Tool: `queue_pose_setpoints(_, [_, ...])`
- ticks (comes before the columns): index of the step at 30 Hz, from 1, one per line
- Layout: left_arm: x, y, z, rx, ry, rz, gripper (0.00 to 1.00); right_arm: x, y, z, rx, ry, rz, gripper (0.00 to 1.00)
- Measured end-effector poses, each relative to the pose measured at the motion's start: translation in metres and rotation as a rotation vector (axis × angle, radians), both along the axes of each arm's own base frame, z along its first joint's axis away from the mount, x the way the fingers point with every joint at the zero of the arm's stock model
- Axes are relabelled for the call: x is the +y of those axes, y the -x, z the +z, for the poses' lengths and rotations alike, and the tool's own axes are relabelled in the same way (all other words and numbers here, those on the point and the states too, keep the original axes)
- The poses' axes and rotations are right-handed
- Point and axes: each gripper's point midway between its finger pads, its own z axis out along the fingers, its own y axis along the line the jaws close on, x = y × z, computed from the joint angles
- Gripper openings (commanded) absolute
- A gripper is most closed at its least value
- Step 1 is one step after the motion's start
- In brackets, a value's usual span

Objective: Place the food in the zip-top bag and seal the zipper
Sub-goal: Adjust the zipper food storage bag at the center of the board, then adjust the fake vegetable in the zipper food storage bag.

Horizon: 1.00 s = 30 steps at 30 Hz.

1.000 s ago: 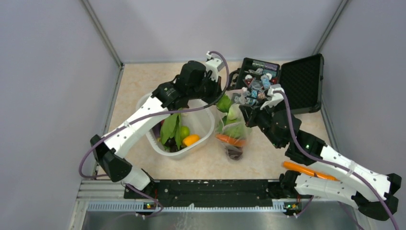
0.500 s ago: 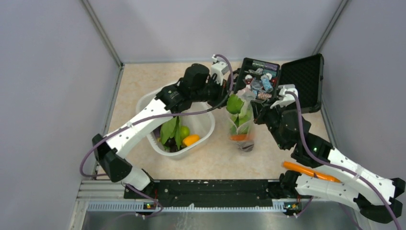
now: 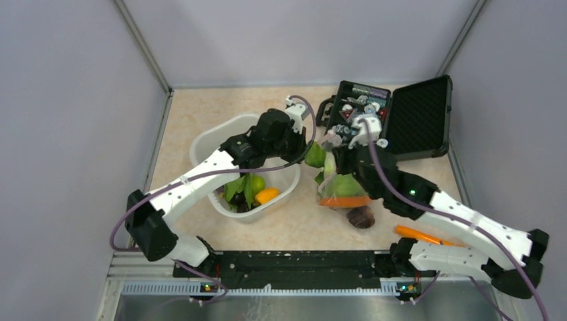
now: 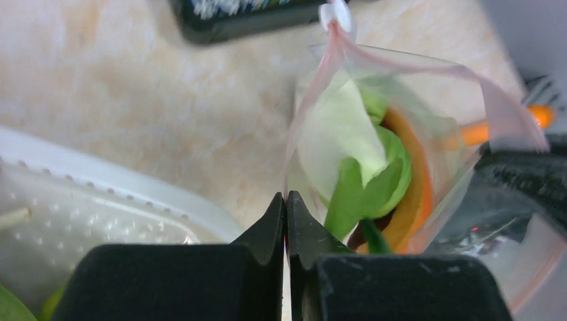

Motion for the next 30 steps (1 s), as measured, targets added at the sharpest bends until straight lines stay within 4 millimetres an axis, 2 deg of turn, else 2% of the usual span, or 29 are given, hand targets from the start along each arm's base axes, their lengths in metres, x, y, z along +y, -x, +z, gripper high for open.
queue_pose_setpoints(1, [0.001, -0.001, -0.019, 0.037, -0.032, 0.010, 0.00, 0.007, -0.004, -0.022, 0.052, 0.053, 0.000, 0.00])
queue_pose_setpoints(3, [0.007, -0.002, -0.049, 0.096, -0.094, 0.028, 0.00, 0.018, -0.006, -0.051, 0.116, 0.112, 0.025, 0.00])
queue_pose_setpoints(4, [0.012, -0.002, -0.059, 0.116, -0.122, 0.039, 0.00, 0.020, -0.004, -0.058, 0.130, 0.119, 0.038, 0.00])
queue_pose_setpoints(5, [0.014, -0.001, -0.061, 0.122, -0.133, 0.044, 0.12, 0.020, -0.001, -0.058, 0.132, 0.112, 0.053, 0.00])
queue_pose_setpoints(6, [0.016, -0.002, -0.060, 0.115, -0.136, 0.053, 0.34, 0.020, 0.001, -0.054, 0.126, 0.092, 0.066, 0.00])
queue_pose_setpoints(7, [0.018, -0.002, -0.057, 0.103, -0.135, 0.054, 0.51, 0.019, 0.002, -0.046, 0.114, 0.066, 0.072, 0.00])
queue_pose_setpoints(10, [0.025, -0.003, -0.038, 0.053, -0.120, 0.062, 0.77, 0.010, 0.007, -0.019, 0.063, -0.030, 0.078, 0.00])
queue_pose_setpoints(12, [0.030, -0.002, -0.019, 0.008, -0.095, 0.068, 0.82, 0.006, 0.009, -0.009, 0.049, -0.066, 0.079, 0.00])
queue_pose_setpoints(14, [0.035, 0.001, 0.001, -0.037, -0.062, 0.067, 0.84, 0.008, 0.010, -0.006, 0.043, -0.090, 0.088, 0.00])
queue_pose_setpoints(17, [0.043, 0.008, 0.034, -0.108, 0.000, 0.066, 0.83, 0.015, 0.012, -0.013, 0.055, -0.111, 0.115, 0.00])
queue_pose_setpoints(20, [0.044, 0.017, 0.067, -0.181, 0.080, 0.025, 0.73, 0.019, 0.014, -0.017, 0.063, -0.125, 0.133, 0.00])
queue_pose_setpoints(23, [0.034, 0.030, 0.089, -0.221, 0.150, -0.067, 0.67, 0.021, 0.014, -0.016, 0.062, -0.139, 0.140, 0.00])
queue_pose_setpoints(27, [0.021, 0.041, 0.084, -0.195, 0.168, -0.168, 0.62, 0.023, 0.014, -0.012, 0.056, -0.157, 0.144, 0.00])
queue_pose_setpoints(30, [0.010, 0.044, 0.068, -0.149, 0.167, -0.223, 0.61, 0.023, 0.014, -0.012, 0.057, -0.158, 0.144, 0.00])
